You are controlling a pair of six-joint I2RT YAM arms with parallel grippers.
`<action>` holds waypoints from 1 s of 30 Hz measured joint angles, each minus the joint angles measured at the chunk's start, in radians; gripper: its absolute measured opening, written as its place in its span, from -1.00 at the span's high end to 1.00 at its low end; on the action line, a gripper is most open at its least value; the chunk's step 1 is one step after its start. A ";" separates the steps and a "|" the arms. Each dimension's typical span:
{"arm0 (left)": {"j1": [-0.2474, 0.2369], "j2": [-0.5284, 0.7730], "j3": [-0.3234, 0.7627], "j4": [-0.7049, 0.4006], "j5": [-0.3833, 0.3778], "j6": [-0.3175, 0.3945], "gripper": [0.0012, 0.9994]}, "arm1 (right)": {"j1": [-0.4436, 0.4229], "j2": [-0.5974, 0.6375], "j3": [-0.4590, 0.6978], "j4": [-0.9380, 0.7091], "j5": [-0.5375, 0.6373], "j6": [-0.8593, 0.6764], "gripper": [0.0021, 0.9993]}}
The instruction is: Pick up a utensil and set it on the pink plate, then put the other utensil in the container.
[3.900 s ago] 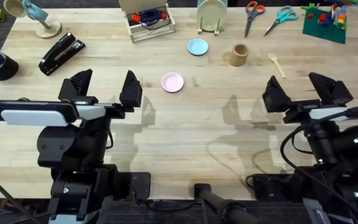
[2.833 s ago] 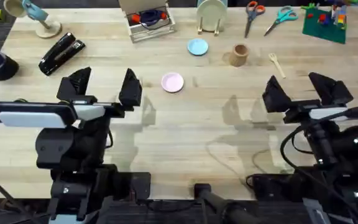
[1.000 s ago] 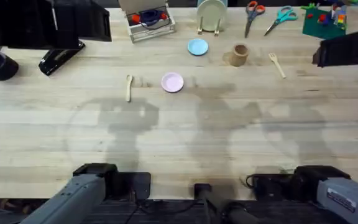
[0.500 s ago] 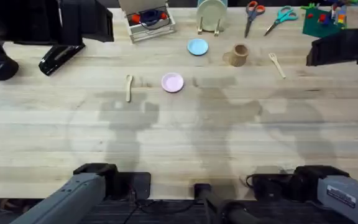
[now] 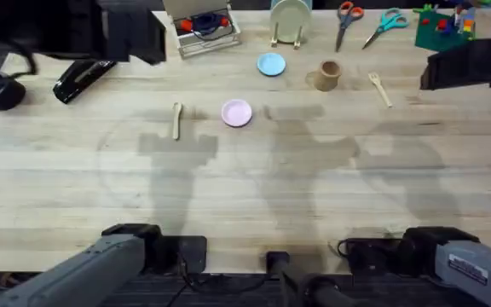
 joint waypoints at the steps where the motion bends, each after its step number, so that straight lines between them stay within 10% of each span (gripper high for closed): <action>1: 0.000 0.012 -0.022 0.012 0.000 0.000 -0.99 | 0.000 0.000 0.000 0.000 0.000 0.000 -0.99; 15: 0.000 0.074 -0.501 0.420 -0.003 0.000 -0.99 | 0.000 0.000 0.000 0.002 0.000 0.000 -0.99; 30: 0.000 0.366 -0.556 0.604 -0.003 -0.011 -0.99 | 0.000 0.000 0.000 0.003 0.000 0.000 -0.99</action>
